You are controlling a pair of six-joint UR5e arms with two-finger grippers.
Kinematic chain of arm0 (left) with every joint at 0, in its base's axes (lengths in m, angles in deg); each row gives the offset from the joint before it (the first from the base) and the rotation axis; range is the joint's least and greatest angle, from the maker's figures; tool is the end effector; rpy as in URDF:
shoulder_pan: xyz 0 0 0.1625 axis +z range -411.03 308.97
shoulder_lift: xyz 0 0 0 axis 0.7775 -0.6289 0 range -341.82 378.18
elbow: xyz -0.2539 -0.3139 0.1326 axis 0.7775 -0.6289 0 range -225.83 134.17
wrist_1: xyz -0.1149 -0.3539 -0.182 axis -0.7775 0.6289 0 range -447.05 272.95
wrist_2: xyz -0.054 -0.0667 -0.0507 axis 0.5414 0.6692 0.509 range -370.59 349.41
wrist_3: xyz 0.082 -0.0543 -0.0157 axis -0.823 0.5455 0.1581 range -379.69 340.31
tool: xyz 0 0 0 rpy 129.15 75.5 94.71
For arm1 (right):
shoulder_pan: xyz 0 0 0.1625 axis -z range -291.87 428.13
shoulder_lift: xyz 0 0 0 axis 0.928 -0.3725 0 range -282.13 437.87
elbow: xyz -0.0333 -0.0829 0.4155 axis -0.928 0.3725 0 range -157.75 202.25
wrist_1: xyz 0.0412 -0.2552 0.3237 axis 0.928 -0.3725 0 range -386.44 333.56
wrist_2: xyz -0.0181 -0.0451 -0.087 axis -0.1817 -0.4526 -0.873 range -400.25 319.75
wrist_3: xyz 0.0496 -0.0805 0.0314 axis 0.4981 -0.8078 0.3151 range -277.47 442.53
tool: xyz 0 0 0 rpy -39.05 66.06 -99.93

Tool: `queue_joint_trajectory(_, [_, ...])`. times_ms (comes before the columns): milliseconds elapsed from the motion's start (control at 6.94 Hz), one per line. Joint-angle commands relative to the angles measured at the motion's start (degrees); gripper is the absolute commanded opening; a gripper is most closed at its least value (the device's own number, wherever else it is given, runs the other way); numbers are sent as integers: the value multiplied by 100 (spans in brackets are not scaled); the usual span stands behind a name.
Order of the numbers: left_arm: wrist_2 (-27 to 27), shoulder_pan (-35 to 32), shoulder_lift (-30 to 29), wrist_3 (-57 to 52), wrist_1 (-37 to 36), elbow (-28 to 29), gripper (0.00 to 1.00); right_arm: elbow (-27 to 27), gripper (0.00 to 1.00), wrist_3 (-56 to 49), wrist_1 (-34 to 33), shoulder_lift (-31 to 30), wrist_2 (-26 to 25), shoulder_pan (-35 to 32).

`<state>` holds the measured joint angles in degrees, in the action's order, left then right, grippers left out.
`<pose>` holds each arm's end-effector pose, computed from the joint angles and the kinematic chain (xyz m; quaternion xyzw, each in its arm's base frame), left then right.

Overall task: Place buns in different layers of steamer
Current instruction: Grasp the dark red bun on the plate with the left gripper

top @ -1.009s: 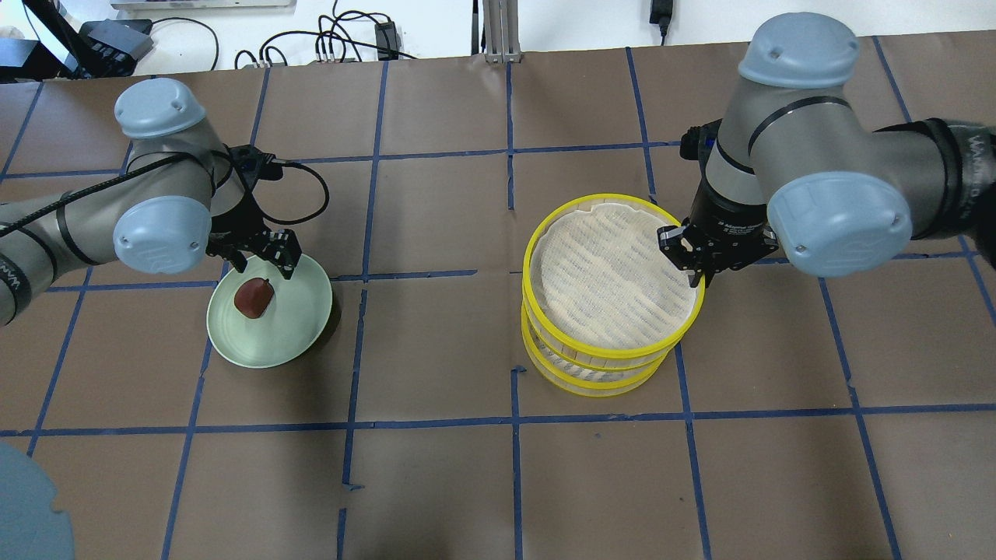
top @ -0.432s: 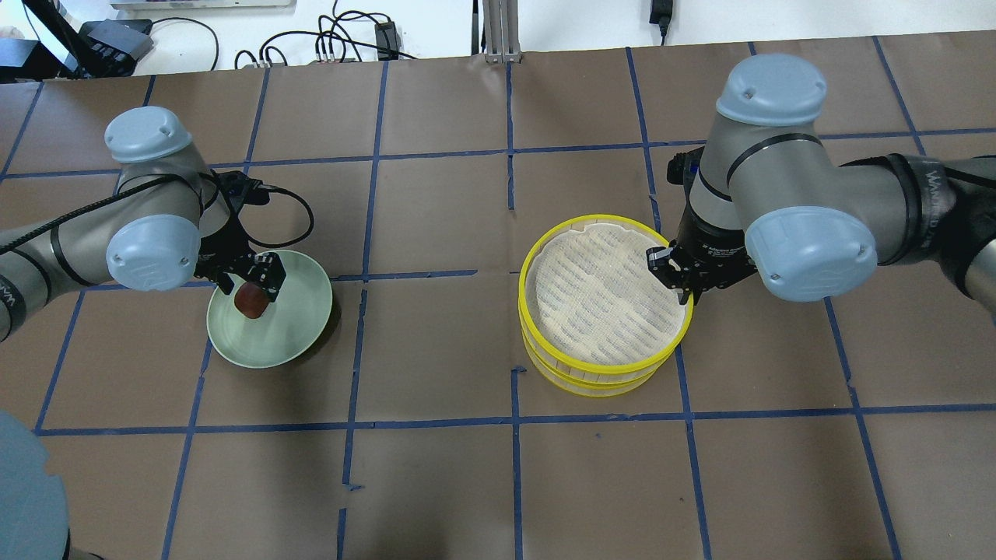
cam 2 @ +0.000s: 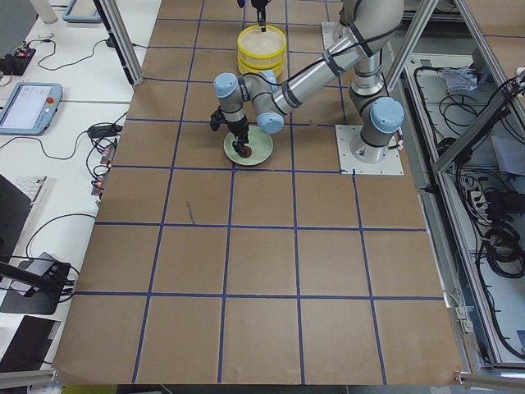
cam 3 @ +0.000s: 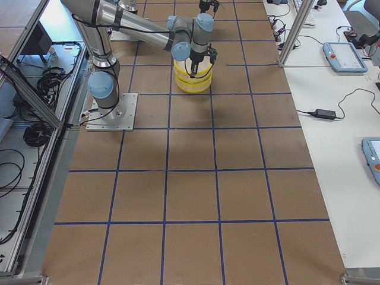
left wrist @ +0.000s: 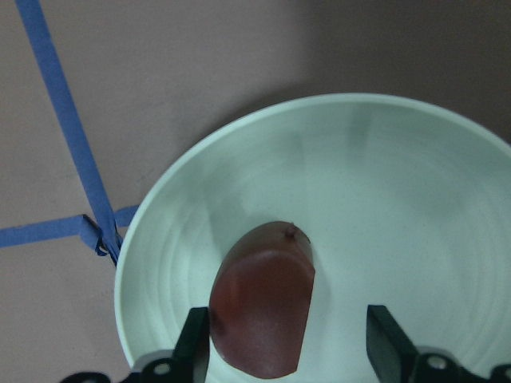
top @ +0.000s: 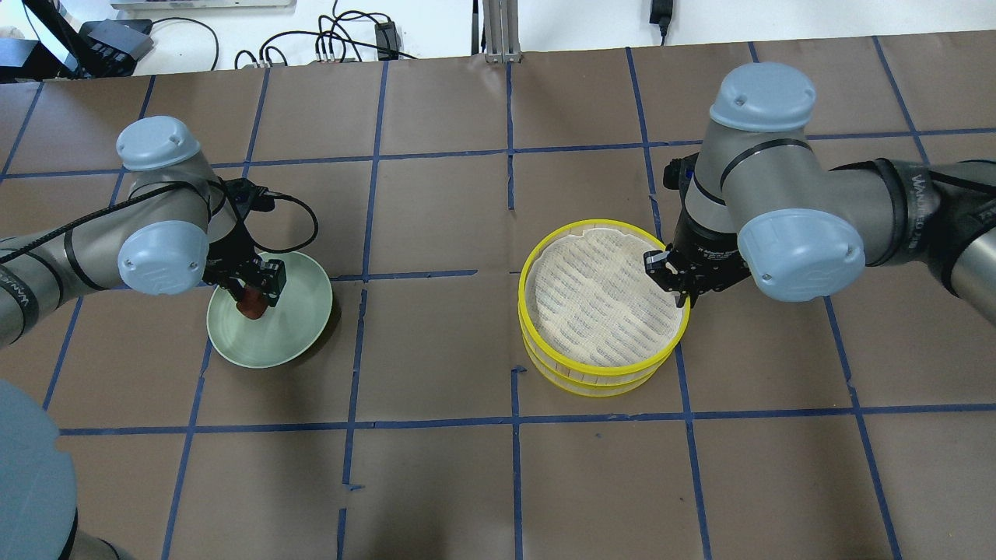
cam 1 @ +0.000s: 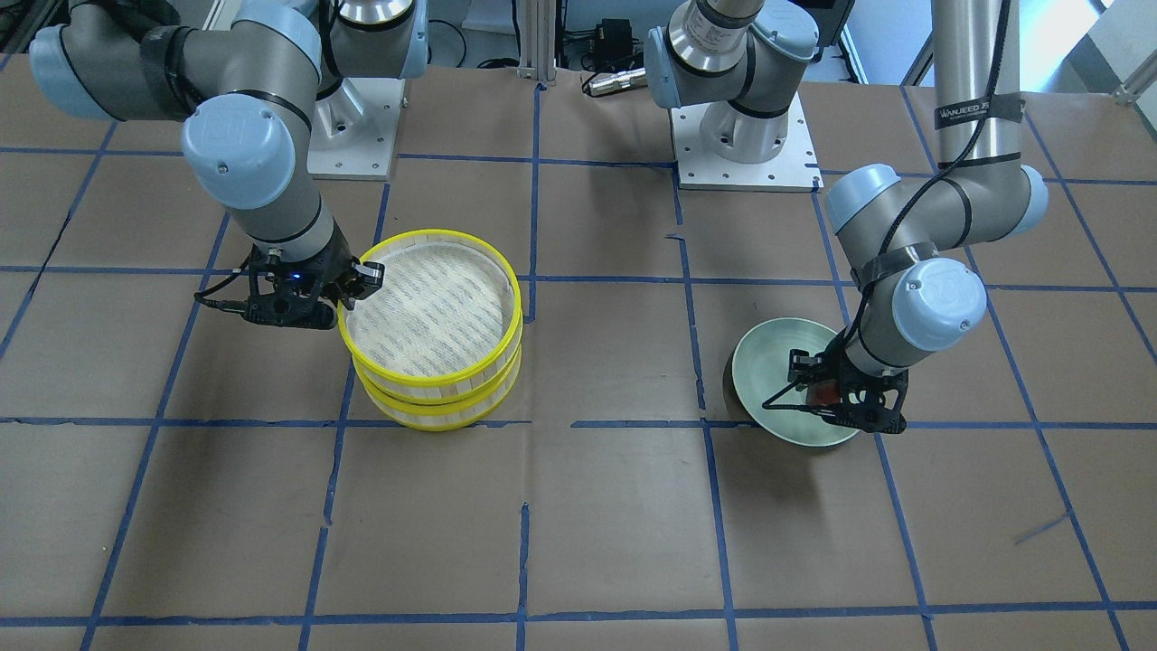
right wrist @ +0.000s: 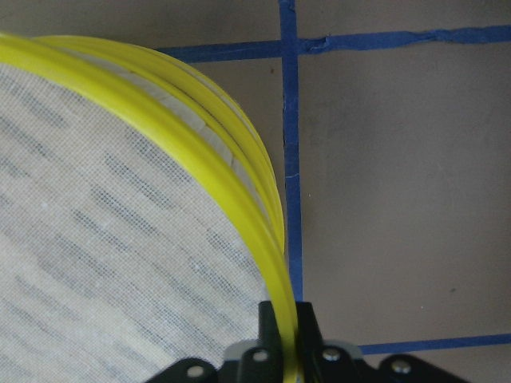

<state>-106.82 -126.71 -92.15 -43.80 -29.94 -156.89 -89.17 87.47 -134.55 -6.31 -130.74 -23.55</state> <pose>0.0115 -0.5397 0.1890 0.0889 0.9918 0.0878 0.0269 0.1463 -0.4704 0.2916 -0.0280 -0.9964 -0.0791 0.0088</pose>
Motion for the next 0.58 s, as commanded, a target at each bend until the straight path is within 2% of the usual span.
queue_joint_trajectory(0, [-26,0,73,37,-7,-3,16,15,14,-54,1,24,5,1])
queue_joint_trajectory(144, [-35,0,143,81,11,5,8,6,14,-54,1,16,5,1])
queue_joint_trajectory(432, [-26,-8,415,143,325,84,6,6,14,-63,-16,24,-83,27])
